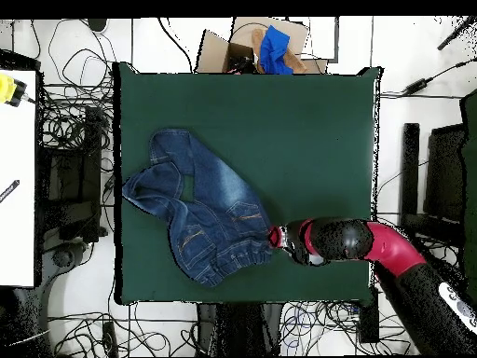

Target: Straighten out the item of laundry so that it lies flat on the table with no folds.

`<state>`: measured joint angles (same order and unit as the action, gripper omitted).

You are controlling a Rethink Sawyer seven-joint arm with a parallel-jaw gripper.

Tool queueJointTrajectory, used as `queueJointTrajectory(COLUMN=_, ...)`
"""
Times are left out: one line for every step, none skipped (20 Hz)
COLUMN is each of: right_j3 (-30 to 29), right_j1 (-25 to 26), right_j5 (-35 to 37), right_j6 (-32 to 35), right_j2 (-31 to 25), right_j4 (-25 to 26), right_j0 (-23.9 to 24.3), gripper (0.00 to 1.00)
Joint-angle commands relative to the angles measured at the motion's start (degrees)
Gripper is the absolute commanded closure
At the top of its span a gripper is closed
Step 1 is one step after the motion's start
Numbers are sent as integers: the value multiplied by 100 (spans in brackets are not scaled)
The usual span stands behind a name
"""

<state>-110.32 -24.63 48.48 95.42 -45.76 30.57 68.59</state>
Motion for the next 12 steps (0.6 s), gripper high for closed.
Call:
queueJointTrajectory(right_j3=1016, right_j1=79, right_j5=843, right_j6=-1848, right_j2=-149, right_j4=311, right_j0=-41, gripper=100)
queueJointTrajectory(right_j3=1145, right_j1=134, right_j5=937, right_j6=-1987, right_j2=-144, right_j4=325, right_j0=-49, gripper=100)
queueJointTrajectory(right_j3=1288, right_j1=203, right_j5=1023, right_j6=-2114, right_j2=-136, right_j4=335, right_j0=-70, gripper=100)
queueJointTrajectory(right_j3=1427, right_j1=271, right_j5=1113, right_j6=-2232, right_j2=-126, right_j4=341, right_j0=-98, gripper=100)
queueJointTrajectory(right_j3=1533, right_j1=309, right_j5=1183, right_j6=-2333, right_j2=-120, right_j4=335, right_j0=-119, gripper=100)
queueJointTrajectory(right_j3=1610, right_j1=327, right_j5=1230, right_j6=-2400, right_j2=-111, right_j4=337, right_j0=-142, gripper=100)
queueJointTrajectory(right_j3=1688, right_j1=345, right_j5=1278, right_j6=-2466, right_j2=-103, right_j4=339, right_j0=-166, gripper=100)
queueJointTrajectory(right_j3=1710, right_j1=323, right_j5=1290, right_j6=-2502, right_j2=-96, right_j4=344, right_j0=-174, gripper=100)
queueJointTrajectory(right_j3=1749, right_j1=302, right_j5=1306, right_j6=-2542, right_j2=-84, right_j4=344, right_j0=-204, gripper=100)
queueJointTrajectory(right_j3=1782, right_j1=281, right_j5=1299, right_j6=-2572, right_j2=-71, right_j4=340, right_j0=-235, gripper=100)
queueJointTrajectory(right_j3=1834, right_j1=277, right_j5=1322, right_j6=-2602, right_j2=-41, right_j4=315, right_j0=-288, gripper=100)
queueJointTrajectory(right_j3=1825, right_j1=269, right_j5=1273, right_j6=-2622, right_j2=-32, right_j4=318, right_j0=-299, gripper=100)
